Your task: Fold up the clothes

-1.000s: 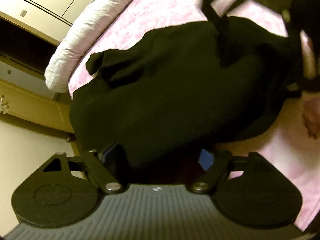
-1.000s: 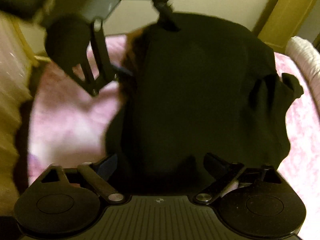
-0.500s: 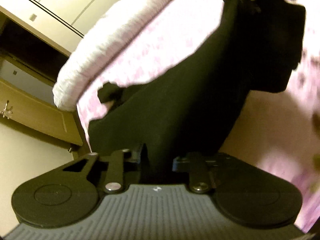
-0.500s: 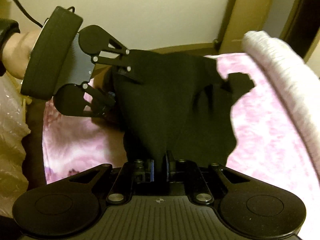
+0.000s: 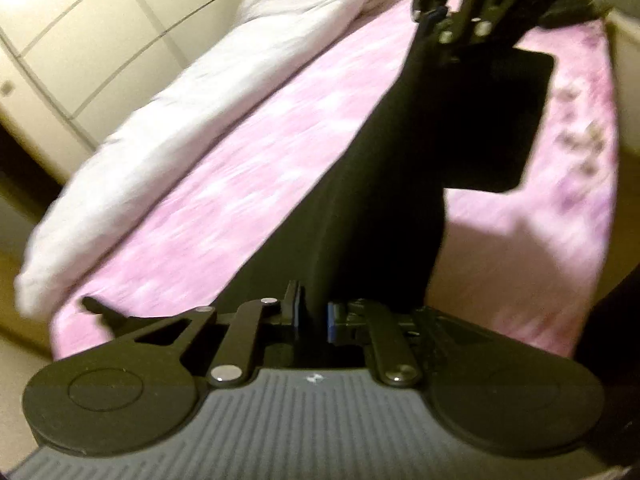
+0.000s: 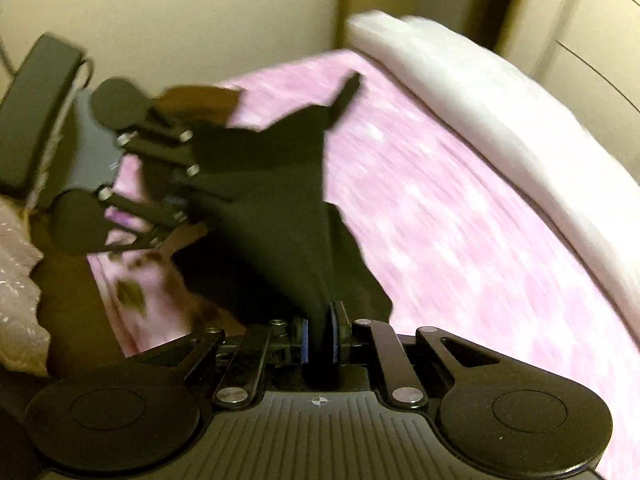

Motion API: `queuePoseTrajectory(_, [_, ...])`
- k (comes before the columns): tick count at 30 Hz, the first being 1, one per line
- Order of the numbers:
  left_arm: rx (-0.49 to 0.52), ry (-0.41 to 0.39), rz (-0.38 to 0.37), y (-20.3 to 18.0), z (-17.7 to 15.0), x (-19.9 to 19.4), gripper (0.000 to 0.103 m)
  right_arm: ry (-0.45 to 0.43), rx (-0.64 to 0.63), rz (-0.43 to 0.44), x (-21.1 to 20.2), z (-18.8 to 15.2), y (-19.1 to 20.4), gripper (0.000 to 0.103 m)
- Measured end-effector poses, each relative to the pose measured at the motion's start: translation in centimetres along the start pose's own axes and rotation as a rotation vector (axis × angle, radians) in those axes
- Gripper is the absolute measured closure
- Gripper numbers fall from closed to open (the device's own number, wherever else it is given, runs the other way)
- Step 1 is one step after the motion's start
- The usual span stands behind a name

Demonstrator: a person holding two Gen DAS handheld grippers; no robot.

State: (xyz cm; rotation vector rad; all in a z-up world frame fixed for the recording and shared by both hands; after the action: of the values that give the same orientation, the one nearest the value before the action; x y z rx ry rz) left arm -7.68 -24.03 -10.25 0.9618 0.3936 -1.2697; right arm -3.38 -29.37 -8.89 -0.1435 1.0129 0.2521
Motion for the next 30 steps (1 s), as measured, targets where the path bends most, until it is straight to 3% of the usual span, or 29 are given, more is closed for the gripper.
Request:
queuePoseTrajectory(5, [0.076,-0.047,-0.140,-6.7,5.8,1.0,0.086,0.054,0.120,-0.129,-4.9,-7.4,-4.6,0.094])
queuePoseTrajectory(7, [0.126,-0.069,-0.179,-7.4,6.7,1.4,0.068,0.067,0.174,-0.177,-6.3,-9.4,-5.9,0.095])
queuePoseTrajectory(12, [0.165,-0.039,-0.221,-7.4,6.0,4.0,0.060,0.074,0.278,-0.252,-8.2,-11.5,-8.3,0.094])
queuePoseTrajectory(18, [0.204,0.034,-0.246,-7.9,3.1,8.2,0.057,0.087,0.313,-0.280,-8.1,-11.0,-8.0,0.094])
queuePoseTrajectory(20, [0.211,0.066,-0.236,-8.3,2.4,9.3,0.065,0.092,0.314,-0.280,-7.9,-11.4,-8.3,0.094])
queuePoseTrajectory(21, [0.206,0.082,-0.232,-8.4,2.2,9.7,0.082,0.095,0.312,-0.277,-7.2,-11.5,-8.5,0.094])
queuePoseTrajectory(22, [0.195,0.091,-0.228,-8.5,2.3,10.0,0.090,0.097,0.309,-0.272,-6.6,-11.6,-8.9,0.094])
queuePoseTrajectory(27, [0.111,0.101,-0.169,-8.7,4.6,10.1,0.097,0.063,0.279,-0.247,-5.4,-12.1,-11.4,0.094])
queuePoseTrajectory(30, [0.050,0.110,-0.124,-8.9,6.9,10.0,0.098,0.023,0.241,-0.230,-6.7,-12.8,-13.4,0.094])
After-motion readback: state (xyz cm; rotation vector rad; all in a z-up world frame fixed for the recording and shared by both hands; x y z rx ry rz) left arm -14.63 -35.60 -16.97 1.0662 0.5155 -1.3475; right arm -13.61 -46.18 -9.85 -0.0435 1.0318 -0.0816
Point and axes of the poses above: each gripper's, at about its wrist camera, not at the fingertips, and x roughly the way its jaws point, y to its left, z to its top, the point moved 5 cm from there along x, roughly the way its jaws point, and after that the axes turned 5 degrees about z, right-handed, at the moved point
